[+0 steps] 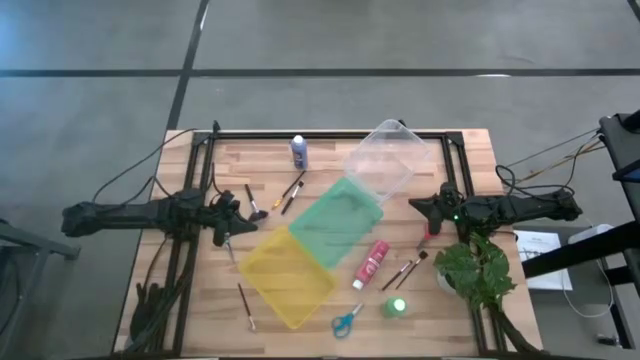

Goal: Pick & Place Paint Supplies

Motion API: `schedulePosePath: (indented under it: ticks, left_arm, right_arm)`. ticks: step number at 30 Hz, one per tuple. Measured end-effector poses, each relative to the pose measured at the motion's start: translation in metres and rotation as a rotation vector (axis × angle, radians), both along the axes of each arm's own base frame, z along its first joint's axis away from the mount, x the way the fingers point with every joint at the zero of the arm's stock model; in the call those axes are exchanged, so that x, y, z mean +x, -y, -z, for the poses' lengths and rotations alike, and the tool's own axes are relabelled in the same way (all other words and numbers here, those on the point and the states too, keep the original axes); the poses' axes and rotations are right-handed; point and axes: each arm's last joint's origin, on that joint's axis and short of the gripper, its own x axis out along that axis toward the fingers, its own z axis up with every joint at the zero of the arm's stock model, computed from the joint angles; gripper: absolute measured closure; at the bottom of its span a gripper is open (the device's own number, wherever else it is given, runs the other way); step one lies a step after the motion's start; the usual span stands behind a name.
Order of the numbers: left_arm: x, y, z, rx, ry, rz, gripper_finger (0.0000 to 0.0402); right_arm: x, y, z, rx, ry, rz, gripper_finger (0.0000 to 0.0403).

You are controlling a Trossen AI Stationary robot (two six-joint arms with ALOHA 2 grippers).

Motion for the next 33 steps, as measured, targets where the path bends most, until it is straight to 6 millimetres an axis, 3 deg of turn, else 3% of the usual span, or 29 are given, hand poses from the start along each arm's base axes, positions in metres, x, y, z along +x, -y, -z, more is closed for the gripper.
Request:
schedulePosePath:
  ticks: [17,22,28,33]
  left_arm:
    - [0.000,0.000,0.000,0.000,0.000,0.000,0.0388]
    - [0.000,0.000,0.000,0.000,0.000,0.000,0.0388]
    - [0.000,0.000,0.000,0.000,0.000,0.000,0.0388]
    - [0.000,0.000,0.000,0.000,0.000,0.000,0.0388]
  right_arm:
    - [0.000,0.000,0.000,0.000,0.000,0.000,0.0390]
    - [0.004,0.002,-0.004,-0.114,0.054,0.067,0.0390]
    - [0.006,0.001,-0.011,0.031,0.189,0.072,0.0390]
    - [0.007,0.001,-0.023,0.313,0.415,0.110,0.0390]
